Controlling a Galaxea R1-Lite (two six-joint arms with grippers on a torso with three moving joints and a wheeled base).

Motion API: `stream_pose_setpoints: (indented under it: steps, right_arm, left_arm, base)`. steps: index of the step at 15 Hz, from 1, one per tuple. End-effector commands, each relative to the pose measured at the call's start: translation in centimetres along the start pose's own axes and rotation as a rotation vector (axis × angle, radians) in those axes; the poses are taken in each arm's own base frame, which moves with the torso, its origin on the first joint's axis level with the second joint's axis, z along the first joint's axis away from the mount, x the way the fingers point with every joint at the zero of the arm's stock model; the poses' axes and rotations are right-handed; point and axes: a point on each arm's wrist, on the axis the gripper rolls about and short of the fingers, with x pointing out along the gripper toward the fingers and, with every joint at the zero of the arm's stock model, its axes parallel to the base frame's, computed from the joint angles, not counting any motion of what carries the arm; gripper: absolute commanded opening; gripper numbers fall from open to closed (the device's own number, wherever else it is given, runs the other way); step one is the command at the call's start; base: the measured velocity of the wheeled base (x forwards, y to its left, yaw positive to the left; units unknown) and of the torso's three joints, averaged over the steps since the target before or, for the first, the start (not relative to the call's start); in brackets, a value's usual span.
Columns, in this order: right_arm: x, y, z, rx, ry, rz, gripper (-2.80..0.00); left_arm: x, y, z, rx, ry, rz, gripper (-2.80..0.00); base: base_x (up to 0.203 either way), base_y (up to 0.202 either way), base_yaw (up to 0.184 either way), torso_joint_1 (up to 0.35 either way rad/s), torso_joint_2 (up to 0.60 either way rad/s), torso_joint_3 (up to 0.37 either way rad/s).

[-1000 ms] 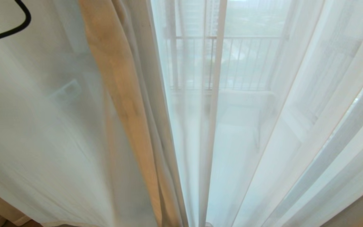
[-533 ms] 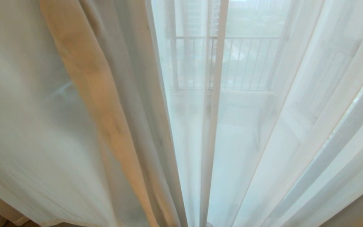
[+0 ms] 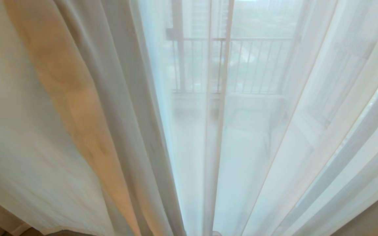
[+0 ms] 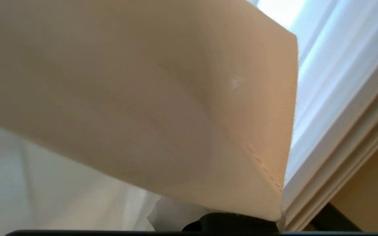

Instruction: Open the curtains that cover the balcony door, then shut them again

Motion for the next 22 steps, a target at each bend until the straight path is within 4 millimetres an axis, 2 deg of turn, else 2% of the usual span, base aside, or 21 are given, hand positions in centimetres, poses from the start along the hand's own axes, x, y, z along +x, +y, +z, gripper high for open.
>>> stream_pose_setpoints:
  steps: [1, 6, 10, 14, 18, 22]
  right_arm:
    - [0.0, 0.0, 0.0, -0.001, 0.002, 0.001, -2.8]
    - [0.0, 0.0, 0.0, -0.001, 0.002, 0.001, -2.8]
    - [0.0, 0.0, 0.0, -0.001, 0.002, 0.001, -2.8]
    - [0.0, 0.0, 0.0, -0.001, 0.002, 0.001, -2.8]
    - [0.0, 0.0, 0.0, -0.001, 0.002, 0.001, -2.8]
    - [0.0, 0.0, 0.0, -0.001, 0.002, 0.001, -2.8]
  left_arm:
    - [1.8, -0.6, -0.7, -0.005, 0.029, -0.025, -2.8]
    - [7.6, -2.3, -2.0, -0.016, 0.061, -0.073, -2.8]
    - [12.1, -5.0, -3.4, -0.034, 0.068, -0.148, -2.8]
    - [15.8, -6.8, -6.2, -0.038, 0.104, -0.181, -2.8]
    - [18.0, -7.9, -8.6, -0.04, 0.134, -0.198, -2.8]
    - [19.1, -8.5, -9.9, -0.053, 0.124, -0.215, -2.8]
  base:
    - [0.0, 0.0, 0.0, 0.0, 0.0, 0.0]
    - [0.0, 0.0, 0.0, 0.0, 0.0, 0.0]
    - [0.0, 0.0, 0.0, 0.0, 0.0, 0.0]
    - [0.0, 0.0, 0.0, 0.0, 0.0, 0.0]
    - [0.0, 0.0, 0.0, 0.0, 0.0, 0.0]
    - [0.0, 0.0, 0.0, 0.0, 0.0, 0.0]
